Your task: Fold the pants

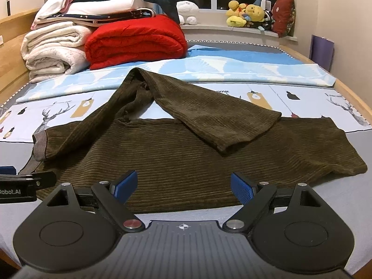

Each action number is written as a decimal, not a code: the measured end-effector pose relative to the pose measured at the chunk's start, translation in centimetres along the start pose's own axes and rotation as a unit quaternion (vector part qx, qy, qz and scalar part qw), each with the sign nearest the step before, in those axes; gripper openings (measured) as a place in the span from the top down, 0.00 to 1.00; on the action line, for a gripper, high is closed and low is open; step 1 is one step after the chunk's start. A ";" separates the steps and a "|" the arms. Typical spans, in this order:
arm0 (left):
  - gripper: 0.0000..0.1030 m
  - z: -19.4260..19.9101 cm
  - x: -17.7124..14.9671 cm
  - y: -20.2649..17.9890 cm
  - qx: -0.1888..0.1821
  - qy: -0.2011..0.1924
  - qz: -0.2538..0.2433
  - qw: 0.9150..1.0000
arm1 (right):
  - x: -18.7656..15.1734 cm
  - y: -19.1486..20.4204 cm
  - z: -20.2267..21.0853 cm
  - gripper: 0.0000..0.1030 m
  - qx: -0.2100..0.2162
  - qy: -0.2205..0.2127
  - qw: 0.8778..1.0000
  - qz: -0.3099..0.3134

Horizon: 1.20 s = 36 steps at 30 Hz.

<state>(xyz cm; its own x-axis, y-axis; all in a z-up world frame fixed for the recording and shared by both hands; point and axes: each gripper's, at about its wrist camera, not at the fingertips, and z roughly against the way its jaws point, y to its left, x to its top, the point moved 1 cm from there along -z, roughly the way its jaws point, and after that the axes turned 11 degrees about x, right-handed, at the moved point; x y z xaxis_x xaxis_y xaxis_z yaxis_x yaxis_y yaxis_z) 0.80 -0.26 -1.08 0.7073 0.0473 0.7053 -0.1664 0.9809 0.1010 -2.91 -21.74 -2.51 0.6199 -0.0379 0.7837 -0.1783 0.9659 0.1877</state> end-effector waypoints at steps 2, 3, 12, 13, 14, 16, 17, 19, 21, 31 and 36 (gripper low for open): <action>0.01 -0.1 0.0 0.1 0.000 0.000 0.000 1.000 | 0.0 0.0 0.0 0.15 0.001 -0.003 1.000 0.001; 0.01 -0.2 -0.1 0.0 0.000 -0.001 -0.001 1.000 | 0.0 0.1 0.0 0.15 -0.003 -0.002 1.000 0.005; 0.01 0.0 0.1 0.2 0.001 0.010 -0.001 1.000 | -0.1 0.2 -0.1 0.15 -0.016 0.005 1.000 0.019; 0.01 0.0 0.1 0.2 0.001 0.010 -0.001 1.000 | -0.2 0.1 -0.2 0.15 -0.019 0.003 1.000 0.022; 0.01 0.0 0.1 0.2 0.001 0.010 0.000 1.000 | -0.2 0.1 -0.2 0.15 -0.020 0.003 1.000 0.022; 0.01 0.0 0.0 0.2 0.000 0.011 0.000 1.000 | -0.2 0.0 -0.2 0.15 -0.019 0.005 1.000 0.019; 0.01 0.0 0.0 0.2 0.001 0.011 0.000 1.000 | -0.2 0.0 -0.2 0.15 -0.020 0.006 1.000 0.019; 0.01 0.0 0.0 0.2 0.001 0.012 -0.001 1.000 | -0.2 0.1 -0.2 0.15 -0.024 0.003 1.000 0.020; 0.01 0.0 0.0 0.2 0.001 0.013 -0.001 1.000 | -0.1 0.0 -0.2 0.15 -0.026 0.005 1.000 0.017; 0.46 0.8 0.2 1.0 0.004 -0.014 -0.014 1.000 | 1.0 -3.1 0.8 0.55 -0.047 -0.024 0.998 -0.037; 0.84 0.7 2.4 5.2 -0.033 -0.019 0.007 0.999 | 2.4 -9.4 2.0 0.69 -0.079 -0.062 0.988 -0.118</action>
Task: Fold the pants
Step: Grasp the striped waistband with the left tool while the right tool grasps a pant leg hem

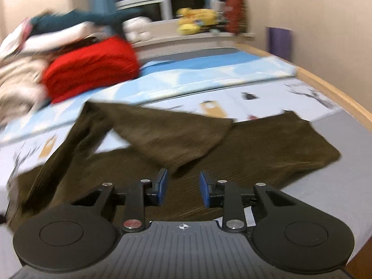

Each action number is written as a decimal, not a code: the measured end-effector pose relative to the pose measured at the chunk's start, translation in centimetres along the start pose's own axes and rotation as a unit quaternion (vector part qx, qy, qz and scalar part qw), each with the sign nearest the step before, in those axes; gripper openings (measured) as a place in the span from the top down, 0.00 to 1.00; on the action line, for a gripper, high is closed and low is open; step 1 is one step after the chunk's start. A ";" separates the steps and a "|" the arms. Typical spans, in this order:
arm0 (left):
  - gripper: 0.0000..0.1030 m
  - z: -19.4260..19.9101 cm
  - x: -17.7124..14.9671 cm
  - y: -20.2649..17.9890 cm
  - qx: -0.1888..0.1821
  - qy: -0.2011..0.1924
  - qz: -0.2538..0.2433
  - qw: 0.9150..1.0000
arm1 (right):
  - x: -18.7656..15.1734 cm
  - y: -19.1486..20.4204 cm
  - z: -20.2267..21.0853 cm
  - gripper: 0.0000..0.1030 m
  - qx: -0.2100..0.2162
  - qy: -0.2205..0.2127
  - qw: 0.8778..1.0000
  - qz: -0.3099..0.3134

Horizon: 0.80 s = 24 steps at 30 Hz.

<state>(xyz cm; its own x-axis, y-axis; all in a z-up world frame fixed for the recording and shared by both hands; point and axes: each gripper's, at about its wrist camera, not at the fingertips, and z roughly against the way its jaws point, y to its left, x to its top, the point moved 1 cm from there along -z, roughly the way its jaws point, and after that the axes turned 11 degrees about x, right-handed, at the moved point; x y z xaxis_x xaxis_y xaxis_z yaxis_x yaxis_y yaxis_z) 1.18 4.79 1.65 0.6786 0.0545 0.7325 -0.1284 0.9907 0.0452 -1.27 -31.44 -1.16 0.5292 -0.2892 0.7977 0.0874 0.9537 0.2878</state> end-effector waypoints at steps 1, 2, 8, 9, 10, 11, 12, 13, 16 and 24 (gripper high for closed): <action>0.84 -0.2 0.9 1.3 0.008 -0.005 0.003 1.000 | 0.6 -1.7 -0.5 0.69 -0.006 0.005 1.000 -0.021; 0.84 -0.6 1.9 2.6 0.022 -0.006 0.003 1.000 | 1.1 -3.1 -1.1 0.69 -0.012 0.015 0.999 -0.039; 0.81 -7.6 2.4 13.4 0.058 0.110 0.150 0.981 | 2.1 -12.8 -5.1 0.45 -0.058 0.080 0.978 -0.186; 0.77 -8.8 1.9 15.3 0.044 0.142 0.206 0.967 | 1.9 -14.1 -5.5 0.43 -0.066 0.085 0.972 -0.209; 0.66 -9.6 1.5 16.5 0.039 0.162 0.240 0.956 | 1.7 -15.5 -6.2 0.41 -0.076 0.090 0.965 -0.236; 0.59 -10.3 1.2 17.2 0.038 0.174 0.261 0.949 | 1.4 -16.7 -6.8 0.40 -0.084 0.094 0.958 -0.258; 0.47 -10.5 1.2 17.8 0.067 0.189 0.253 0.946 | 1.2 -17.7 -7.3 0.40 -0.092 0.096 0.952 -0.277; 0.40 -11.1 1.1 18.0 0.070 0.198 0.256 0.943 | 1.1 -18.9 -7.8 0.40 -0.100 0.095 0.945 -0.297; 0.25 -12.4 0.6 18.0 0.083 0.224 0.245 0.940 | 0.6 -20.4 -9.5 0.40 -0.107 0.101 0.934 -0.324; 0.19 -17.7 -0.3 15.9 0.101 0.314 0.217 0.919 | 0.6 -19.8 -13.7 0.39 -0.097 0.116 0.938 -0.311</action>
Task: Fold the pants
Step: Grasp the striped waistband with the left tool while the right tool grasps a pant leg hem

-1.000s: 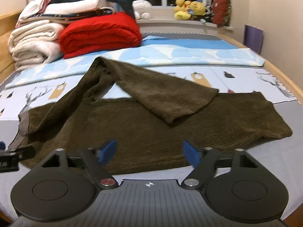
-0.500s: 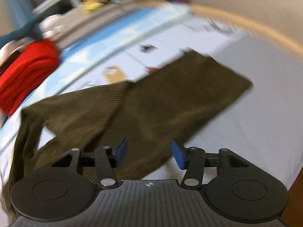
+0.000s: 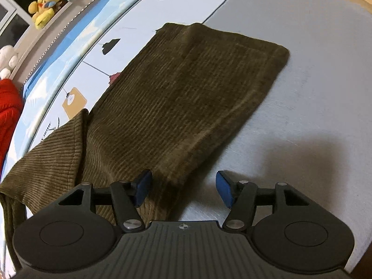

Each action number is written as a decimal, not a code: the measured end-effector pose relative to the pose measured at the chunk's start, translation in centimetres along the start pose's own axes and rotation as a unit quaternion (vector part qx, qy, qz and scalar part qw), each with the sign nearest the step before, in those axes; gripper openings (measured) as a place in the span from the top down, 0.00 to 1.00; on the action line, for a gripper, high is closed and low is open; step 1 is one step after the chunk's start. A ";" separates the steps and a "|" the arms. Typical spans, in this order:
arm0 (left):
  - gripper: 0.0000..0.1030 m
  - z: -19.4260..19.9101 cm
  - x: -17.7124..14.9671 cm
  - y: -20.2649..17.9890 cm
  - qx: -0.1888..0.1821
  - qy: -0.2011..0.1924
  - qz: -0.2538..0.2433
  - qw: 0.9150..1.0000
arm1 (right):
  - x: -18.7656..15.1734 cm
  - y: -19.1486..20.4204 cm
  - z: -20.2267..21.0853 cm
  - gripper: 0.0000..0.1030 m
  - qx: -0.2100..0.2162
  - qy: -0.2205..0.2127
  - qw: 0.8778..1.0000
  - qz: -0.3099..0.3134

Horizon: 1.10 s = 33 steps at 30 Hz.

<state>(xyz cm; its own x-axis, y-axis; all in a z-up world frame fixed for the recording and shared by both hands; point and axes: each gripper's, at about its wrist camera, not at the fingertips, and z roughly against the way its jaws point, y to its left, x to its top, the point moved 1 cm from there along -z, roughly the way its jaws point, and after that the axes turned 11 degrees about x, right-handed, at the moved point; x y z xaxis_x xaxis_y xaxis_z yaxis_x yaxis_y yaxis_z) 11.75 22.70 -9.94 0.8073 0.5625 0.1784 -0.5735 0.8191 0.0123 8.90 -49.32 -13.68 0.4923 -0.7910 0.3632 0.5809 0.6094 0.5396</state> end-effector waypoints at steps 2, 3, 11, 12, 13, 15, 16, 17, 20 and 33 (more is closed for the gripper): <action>0.18 -0.4 0.2 -0.1 0.001 0.000 0.002 1.000 | 0.2 0.5 -0.4 0.41 -0.004 0.000 1.000 0.012; 0.18 -0.4 0.3 -0.2 0.002 -0.006 -0.003 1.000 | 0.4 0.5 -0.3 0.44 -0.008 -0.002 1.000 0.019; 0.65 1.1 -0.2 -1.6 0.024 -0.062 -0.058 0.996 | 1.2 0.3 2.2 0.90 0.016 -0.036 0.999 0.031; 0.75 1.7 -0.3 -1.5 0.030 -0.074 -0.067 0.995 | 1.2 0.4 2.7 0.90 0.021 -0.040 0.998 0.037; 0.80 2.1 -0.5 -1.6 0.026 -0.082 -0.072 0.994 | 1.2 0.5 3.1 0.90 0.024 -0.043 0.998 0.043; 0.82 3.3 -1.0 -1.4 0.011 -0.104 -0.081 0.991 | 1.2 0.7 4.2 0.91 0.034 -0.049 0.997 0.055; 0.83 3.9 -1.3 -1.3 0.005 -0.113 -0.085 0.990 | 1.2 0.8 4.7 0.91 0.038 -0.051 0.996 0.060; 0.84 4.6 -1.6 -0.9 -0.004 -0.122 -0.087 0.989 | 1.1 0.9 5.3 0.91 0.041 -0.054 0.995 0.068; 0.85 6.3 -2.4 0.0 -0.031 -0.135 -0.090 0.986 | 0.9 1.1 6.9 0.92 0.043 -0.058 0.993 0.091; 0.86 8.5 -3.6 8.3 -0.041 -0.092 -0.097 0.990 | -2.6 -3.7 9.8 0.92 0.022 0.123 0.987 0.106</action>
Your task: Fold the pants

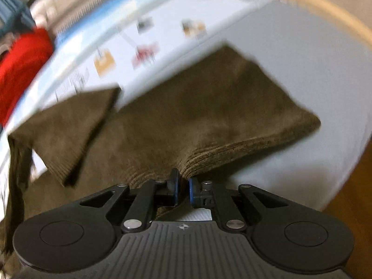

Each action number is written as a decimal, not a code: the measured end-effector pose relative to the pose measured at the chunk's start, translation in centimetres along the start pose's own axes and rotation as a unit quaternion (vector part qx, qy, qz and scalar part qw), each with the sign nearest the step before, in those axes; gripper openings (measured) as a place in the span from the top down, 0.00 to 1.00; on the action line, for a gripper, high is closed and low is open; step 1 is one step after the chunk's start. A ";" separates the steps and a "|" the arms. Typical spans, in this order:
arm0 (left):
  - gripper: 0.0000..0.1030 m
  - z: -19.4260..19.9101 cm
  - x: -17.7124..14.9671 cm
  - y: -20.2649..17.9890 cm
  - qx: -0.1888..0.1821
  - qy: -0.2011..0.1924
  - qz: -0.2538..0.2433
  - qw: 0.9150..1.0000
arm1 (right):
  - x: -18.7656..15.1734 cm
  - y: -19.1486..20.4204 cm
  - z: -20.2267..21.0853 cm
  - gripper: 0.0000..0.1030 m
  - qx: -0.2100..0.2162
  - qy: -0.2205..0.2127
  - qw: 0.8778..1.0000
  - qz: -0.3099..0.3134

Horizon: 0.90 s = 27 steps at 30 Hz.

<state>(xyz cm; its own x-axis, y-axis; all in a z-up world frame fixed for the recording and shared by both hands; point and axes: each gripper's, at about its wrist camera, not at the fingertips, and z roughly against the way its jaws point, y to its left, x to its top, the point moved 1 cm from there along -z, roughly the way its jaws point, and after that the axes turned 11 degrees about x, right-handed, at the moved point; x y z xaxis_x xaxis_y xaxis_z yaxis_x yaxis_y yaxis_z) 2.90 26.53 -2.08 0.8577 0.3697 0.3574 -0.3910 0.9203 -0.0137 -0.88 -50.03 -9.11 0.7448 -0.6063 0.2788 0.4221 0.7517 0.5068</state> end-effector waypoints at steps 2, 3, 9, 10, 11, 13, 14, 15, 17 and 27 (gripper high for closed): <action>0.84 -1.3 0.1 0.5 0.014 0.033 -0.014 0.999 | -0.6 -1.4 -1.0 0.90 0.018 0.054 0.998 -0.009; 0.82 -2.0 0.1 0.5 0.015 0.049 -0.026 0.998 | -0.8 -2.0 -1.3 0.88 0.023 0.066 0.997 -0.016; 0.37 -3.2 0.6 -0.8 0.022 0.074 -0.050 0.996 | 1.2 -8.2 1.0 0.61 -0.021 -0.018 0.991 -0.135; 0.32 -3.3 0.9 -0.9 0.025 0.071 -0.051 0.996 | 1.6 -9.8 1.6 0.56 -0.035 -0.040 0.983 -0.173; 0.31 -3.4 1.2 -1.3 0.027 0.069 -0.054 0.996 | 1.8 -11.0 2.0 0.56 -0.044 -0.057 0.977 -0.201; 0.29 -4.2 1.3 -1.7 0.034 0.072 -0.060 0.995 | 2.1 -13.0 2.6 0.55 -0.050 -0.086 0.964 -0.246; 0.29 -4.6 1.4 -1.8 0.040 0.078 -0.063 0.994 | 2.1 -13.6 2.7 0.56 -0.048 -0.095 0.960 -0.259; 0.29 -5.1 1.3 -1.8 0.046 0.083 -0.068 0.993 | 2.1 -13.9 2.7 0.56 -0.044 -0.100 0.957 -0.269; 0.30 -5.8 1.3 -1.9 0.060 0.091 -0.075 0.991 | 2.2 -13.8 2.5 0.55 -0.044 -0.107 0.957 -0.266; 0.84 -3.9 0.2 -2.1 0.052 0.046 -0.135 0.988 | 2.8 -11.8 6.1 0.91 -0.077 -0.185 0.963 -0.181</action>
<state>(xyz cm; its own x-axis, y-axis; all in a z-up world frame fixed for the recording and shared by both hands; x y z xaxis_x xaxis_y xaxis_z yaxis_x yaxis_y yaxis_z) 5.24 25.18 -5.61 0.9601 0.1276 0.2489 -0.1727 0.9704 0.1688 -6.92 -62.18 -9.37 0.3114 -0.8657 0.3918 0.7131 0.4854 0.5058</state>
